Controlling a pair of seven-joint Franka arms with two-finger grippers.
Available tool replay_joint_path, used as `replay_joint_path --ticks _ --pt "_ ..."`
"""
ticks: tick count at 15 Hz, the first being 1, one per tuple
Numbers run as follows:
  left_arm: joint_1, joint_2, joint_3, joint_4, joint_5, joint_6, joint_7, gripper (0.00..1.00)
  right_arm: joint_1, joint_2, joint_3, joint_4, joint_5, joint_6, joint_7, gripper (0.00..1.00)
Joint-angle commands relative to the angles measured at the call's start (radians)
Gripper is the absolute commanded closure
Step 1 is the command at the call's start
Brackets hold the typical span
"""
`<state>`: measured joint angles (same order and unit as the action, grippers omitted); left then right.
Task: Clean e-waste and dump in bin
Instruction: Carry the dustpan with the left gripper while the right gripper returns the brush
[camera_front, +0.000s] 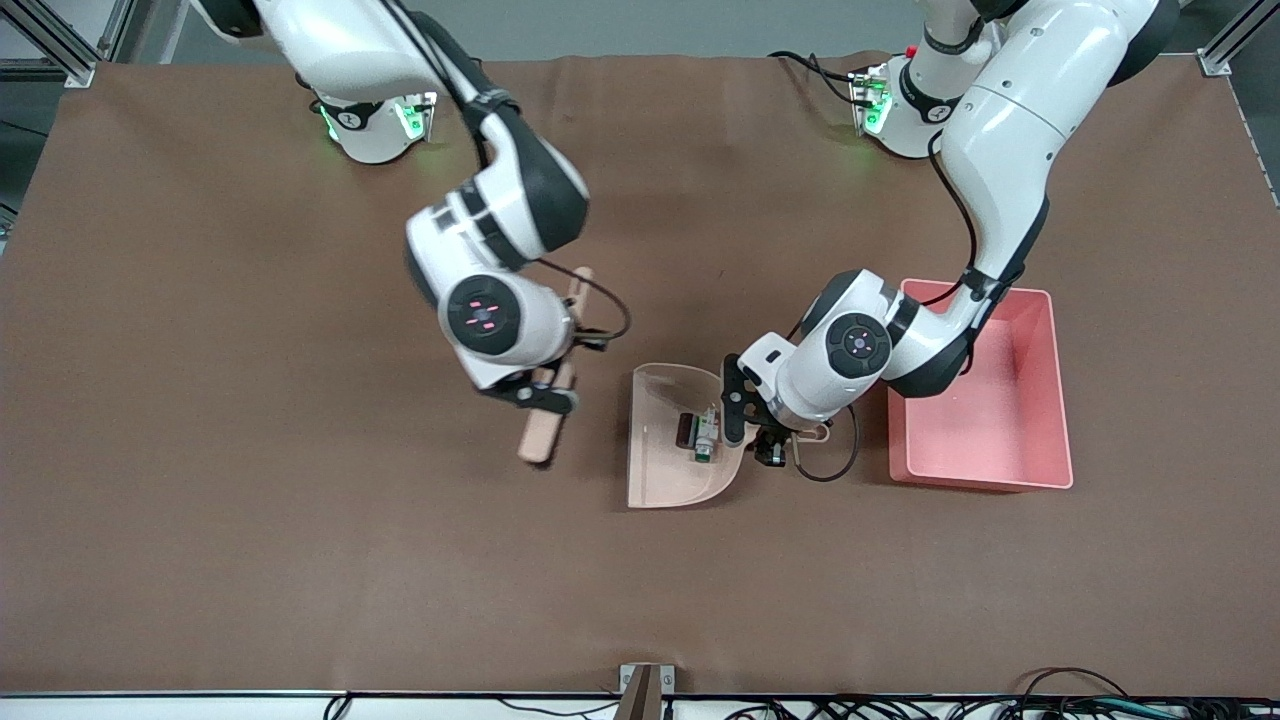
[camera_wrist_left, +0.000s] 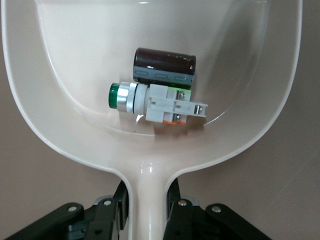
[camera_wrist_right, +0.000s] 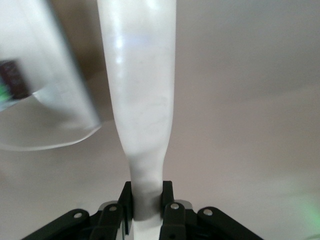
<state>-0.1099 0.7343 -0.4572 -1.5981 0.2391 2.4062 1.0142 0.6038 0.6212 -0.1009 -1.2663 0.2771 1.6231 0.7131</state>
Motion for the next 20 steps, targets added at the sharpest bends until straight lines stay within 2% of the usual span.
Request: replay_joint_path --ticks 1,3,4,8,11,14,16,18,20 --pt "0.048 -0.051 -0.017 0.012 -0.023 -0.019 0.047 1.00 -0.096 -0.162 0.012 -0.219 -0.083 0.044 -0.125 1.00" --pt "0.110 -0.090 -0.047 0.006 -0.024 -0.038 0.050 1.00 -0.136 -0.317 0.010 -0.419 -0.142 0.142 -0.226 1.00" --pt "0.155 -0.105 -0.073 0.007 -0.023 -0.074 0.052 1.00 -0.192 -0.363 0.010 -0.471 -0.142 0.158 -0.289 1.00" --pt "0.388 -0.174 -0.214 0.009 -0.023 -0.179 0.060 1.00 -0.337 -0.486 0.009 -0.658 -0.205 0.169 -0.422 1.00" --pt "0.574 -0.206 -0.320 0.015 -0.015 -0.272 0.061 1.00 -0.421 -0.601 0.009 -0.894 -0.249 0.317 -0.449 1.00" --pt "0.743 -0.222 -0.406 0.023 -0.009 -0.357 0.124 1.00 -0.531 -0.597 0.007 -1.010 -0.263 0.427 -0.588 1.00" --pt "0.815 -0.222 -0.414 0.026 -0.009 -0.398 0.203 1.00 -0.588 -0.597 0.009 -1.080 -0.283 0.527 -0.635 1.00" --pt "0.874 -0.223 -0.413 0.030 -0.009 -0.418 0.314 1.00 -0.596 -0.577 0.009 -1.152 -0.337 0.605 -0.639 1.00" --pt "0.915 -0.226 -0.397 0.027 -0.004 -0.427 0.435 1.00 -0.596 -0.572 0.009 -1.205 -0.346 0.656 -0.644 1.00"
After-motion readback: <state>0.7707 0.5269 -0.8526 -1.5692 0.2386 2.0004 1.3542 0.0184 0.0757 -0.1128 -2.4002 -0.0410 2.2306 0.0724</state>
